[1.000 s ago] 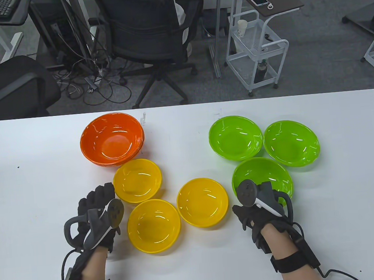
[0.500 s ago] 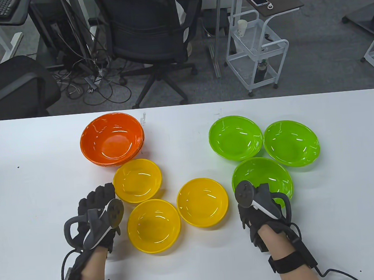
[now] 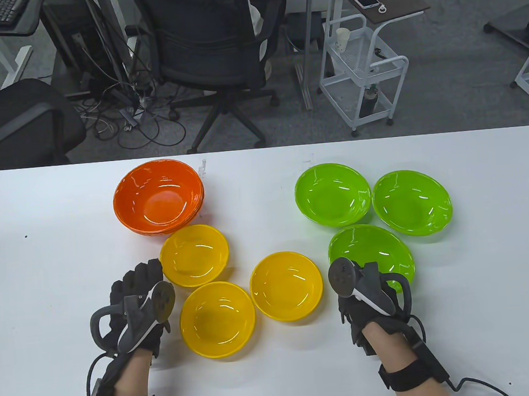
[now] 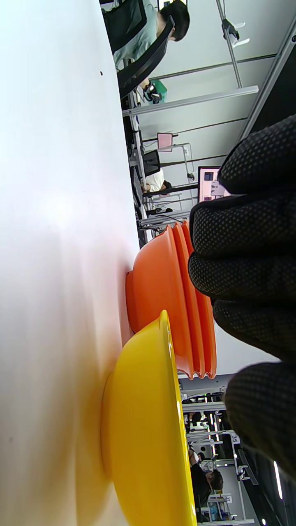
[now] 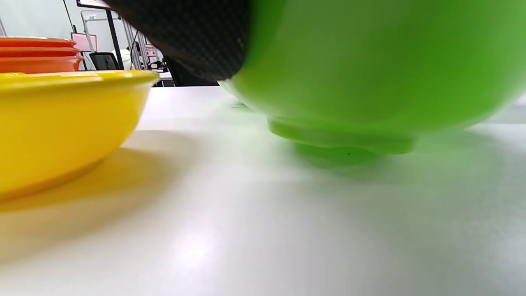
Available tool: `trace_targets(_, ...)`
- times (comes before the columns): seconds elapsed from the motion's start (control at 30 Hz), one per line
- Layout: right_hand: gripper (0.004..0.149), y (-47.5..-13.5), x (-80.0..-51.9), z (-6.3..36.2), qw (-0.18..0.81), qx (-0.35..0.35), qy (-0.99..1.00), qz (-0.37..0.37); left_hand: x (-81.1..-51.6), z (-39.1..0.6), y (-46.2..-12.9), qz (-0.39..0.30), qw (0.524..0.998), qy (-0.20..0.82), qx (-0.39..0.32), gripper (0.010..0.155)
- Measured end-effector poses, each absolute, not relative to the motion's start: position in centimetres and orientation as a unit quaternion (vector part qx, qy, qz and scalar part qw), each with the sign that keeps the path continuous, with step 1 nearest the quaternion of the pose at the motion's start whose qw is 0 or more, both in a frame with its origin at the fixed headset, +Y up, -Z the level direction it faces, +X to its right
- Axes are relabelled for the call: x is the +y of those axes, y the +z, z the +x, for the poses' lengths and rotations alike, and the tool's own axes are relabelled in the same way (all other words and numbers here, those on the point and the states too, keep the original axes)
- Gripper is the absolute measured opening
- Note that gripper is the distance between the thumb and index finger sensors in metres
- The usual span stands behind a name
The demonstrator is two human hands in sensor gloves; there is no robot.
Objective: Nest bowls by color group
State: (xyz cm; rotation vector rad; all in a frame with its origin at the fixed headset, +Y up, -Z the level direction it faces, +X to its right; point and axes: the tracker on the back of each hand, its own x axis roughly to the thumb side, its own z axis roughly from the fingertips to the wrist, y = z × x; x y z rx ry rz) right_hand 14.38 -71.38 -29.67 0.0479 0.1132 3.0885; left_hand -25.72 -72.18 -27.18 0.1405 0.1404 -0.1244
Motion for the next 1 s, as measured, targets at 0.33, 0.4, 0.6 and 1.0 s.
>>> trace_targets(0.33, 0.052, -28.4, -67.2, 14.2, 0.058, -0.042, 0.997, 0.036, -72.2, -25.8, -27.2, 0.070, 0.993, -0.058, 0.072, 0.063)
trace_targets(0.4, 0.051, -28.4, -66.7, 14.2, 0.067, -0.069, 0.995, 0.034, -72.2, -25.8, -27.2, 0.070, 0.993, -0.058, 0.072, 0.063)
trace_targets(0.6, 0.050, -29.5, -65.7, 13.7, 0.055, -0.123, 0.990, 0.035, -72.2, -25.7, -27.2, 0.067, 0.993, -0.063, 0.072, 0.064)
trace_targets(1.0, 0.045, -35.1, -65.5, 12.9, 0.009, -0.190, 0.982, 0.003, -72.3, -25.7, -27.3, 0.066, 0.994, -0.059, 0.071, 0.063)
